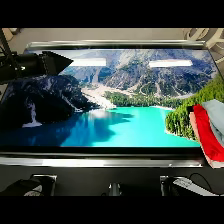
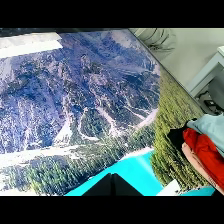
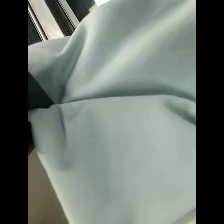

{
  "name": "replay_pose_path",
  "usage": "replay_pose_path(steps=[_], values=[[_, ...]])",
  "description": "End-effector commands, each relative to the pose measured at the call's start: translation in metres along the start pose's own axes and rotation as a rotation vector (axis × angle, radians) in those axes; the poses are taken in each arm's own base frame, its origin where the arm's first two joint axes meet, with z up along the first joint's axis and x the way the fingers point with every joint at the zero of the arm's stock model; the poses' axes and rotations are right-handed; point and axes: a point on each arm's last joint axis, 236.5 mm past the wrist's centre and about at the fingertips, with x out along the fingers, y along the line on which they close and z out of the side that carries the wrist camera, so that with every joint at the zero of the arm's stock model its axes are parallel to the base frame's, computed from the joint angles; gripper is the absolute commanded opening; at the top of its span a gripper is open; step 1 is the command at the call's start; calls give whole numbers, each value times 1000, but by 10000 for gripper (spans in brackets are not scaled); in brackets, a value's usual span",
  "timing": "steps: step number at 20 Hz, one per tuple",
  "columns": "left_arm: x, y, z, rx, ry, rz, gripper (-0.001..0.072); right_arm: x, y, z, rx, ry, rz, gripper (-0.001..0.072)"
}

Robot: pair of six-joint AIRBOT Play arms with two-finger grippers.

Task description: Fold the shirts.

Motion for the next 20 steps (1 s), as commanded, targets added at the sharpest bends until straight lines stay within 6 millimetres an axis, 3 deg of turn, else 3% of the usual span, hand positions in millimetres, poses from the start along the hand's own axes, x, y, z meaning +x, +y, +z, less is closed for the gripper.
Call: replay_pose_path(steps=[1,2,3,5,7,9,10,11,12,14,15,16,17,19,20], values=[[0,2,7,-4,-28,9,25,14,-13,3,0,-13,-44,377],[0,3,10,-20,-43,14,25,12,-16,10,-26,-42,-60,657],[-1,4,13,-38,-57,18,25,6,-19,17,-68,-70,-79,696],[-2,3,18,-32,-72,20,23,-31,-30,53,-133,-224,-160,694],[-2,11,24,-8,-71,59,21,-96,-22,109,-203,-501,-208,693],[1,49,26,70,-11,260,20,-182,18,159,-250,-841,-162,675],[0,75,26,122,42,393,20,-210,42,170,-285,-941,-135,673],[-3,103,23,167,112,536,21,-223,71,176,-345,-976,-115,671],[-6,128,17,187,179,654,22,-218,107,176,-428,-949,-81,651],[-7,169,-12,142,327,789,47,-172,178,154,-596,-750,-10,611],[-6,184,-42,52,427,813,193,-146,205,141,-654,-645,2,614],[-11,197,-77,-28,558,841,444,-115,229,122,-731,-523,3,613],[-24,206,-123,-106,742,866,581,-85,250,98,-802,-399,21,613],[-43,213,-184,-179,933,875,579,-36,285,51,-916,-202,93,614],[-39,210,-194,-174,902,842,578,-21,296,36,-956,-151,108,614]])
